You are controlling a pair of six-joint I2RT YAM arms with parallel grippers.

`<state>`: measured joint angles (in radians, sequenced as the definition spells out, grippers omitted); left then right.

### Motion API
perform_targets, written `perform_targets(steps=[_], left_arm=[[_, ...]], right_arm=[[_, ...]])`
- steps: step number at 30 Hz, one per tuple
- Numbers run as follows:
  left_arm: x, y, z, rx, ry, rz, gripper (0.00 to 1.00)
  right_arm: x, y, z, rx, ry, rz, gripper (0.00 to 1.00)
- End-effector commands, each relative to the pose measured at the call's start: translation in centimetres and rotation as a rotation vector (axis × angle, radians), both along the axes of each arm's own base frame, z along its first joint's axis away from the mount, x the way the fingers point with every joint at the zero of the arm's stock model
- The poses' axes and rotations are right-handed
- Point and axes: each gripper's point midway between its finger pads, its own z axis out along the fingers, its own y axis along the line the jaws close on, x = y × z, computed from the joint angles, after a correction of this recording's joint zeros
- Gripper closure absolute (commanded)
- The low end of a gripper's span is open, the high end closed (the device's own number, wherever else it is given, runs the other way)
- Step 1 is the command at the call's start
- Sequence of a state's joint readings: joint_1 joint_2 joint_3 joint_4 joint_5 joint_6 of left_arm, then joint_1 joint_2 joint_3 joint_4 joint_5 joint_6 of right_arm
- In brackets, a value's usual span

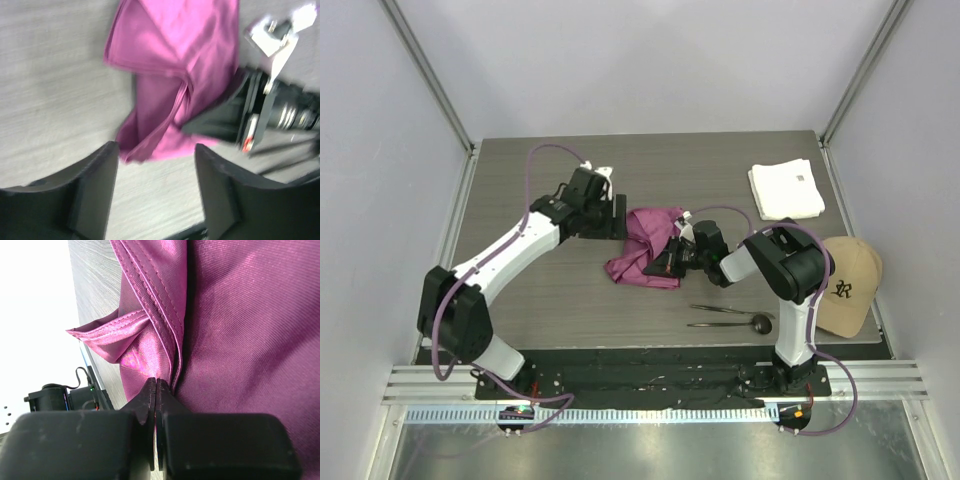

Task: Fold the napkin into a case and place the utensils inside
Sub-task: Fold the lower triangle-folded napkin at the center of the board.

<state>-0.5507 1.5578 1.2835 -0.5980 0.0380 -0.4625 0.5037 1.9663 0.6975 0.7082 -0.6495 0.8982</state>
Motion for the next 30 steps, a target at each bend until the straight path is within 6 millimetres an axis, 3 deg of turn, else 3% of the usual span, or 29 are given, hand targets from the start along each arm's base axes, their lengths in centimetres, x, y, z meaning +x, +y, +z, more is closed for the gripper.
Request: perform_targets(steps=[1, 4, 6, 8, 12, 19, 21, 30], left_arm=[[-2.4, 0.7, -1.8, 0.011, 0.031, -0.078, 0.28], [-3.0, 1.5, -3.1, 0.038, 0.058, -0.057, 0.32], [-3.1, 2.0, -4.0, 0.06, 0.067, -0.048, 0.42], [-3.2, 2.3, -4.3, 0.073, 0.07, -0.038, 0.46], [-3.2, 3.1, -5.4, 0.122, 0.077, -0.028, 0.46], [-2.6, 1.6, -7.6, 0.104, 0.135, -0.062, 0.53], [-2.6, 1.7, -8.0, 0.114, 0.141, -0.062, 0.59], [-2.4, 2.6, -8.9, 0.172, 0.144, -0.054, 0.68]], right_arm=[[-0.7, -1.8, -4.2, -0.126, 0.071, -0.042, 0.99], [-0.8, -1.8, -4.1, -0.125, 0.069, -0.039, 0.99], [-0.8, -1.9, -3.9, -0.125, 0.068, -0.04, 0.99], [-0.8, -1.9, -3.8, -0.123, 0.067, -0.039, 0.99], [-0.7, -1.9, -3.6, -0.124, 0.06, -0.038, 0.99], [-0.7, -1.9, -3.7, -0.117, 0.065, -0.038, 0.99], [-0.7, -1.9, -3.6, -0.115, 0.064, -0.037, 0.99], [-0.7, -1.7, -3.6, -0.111, 0.067, -0.033, 0.99]])
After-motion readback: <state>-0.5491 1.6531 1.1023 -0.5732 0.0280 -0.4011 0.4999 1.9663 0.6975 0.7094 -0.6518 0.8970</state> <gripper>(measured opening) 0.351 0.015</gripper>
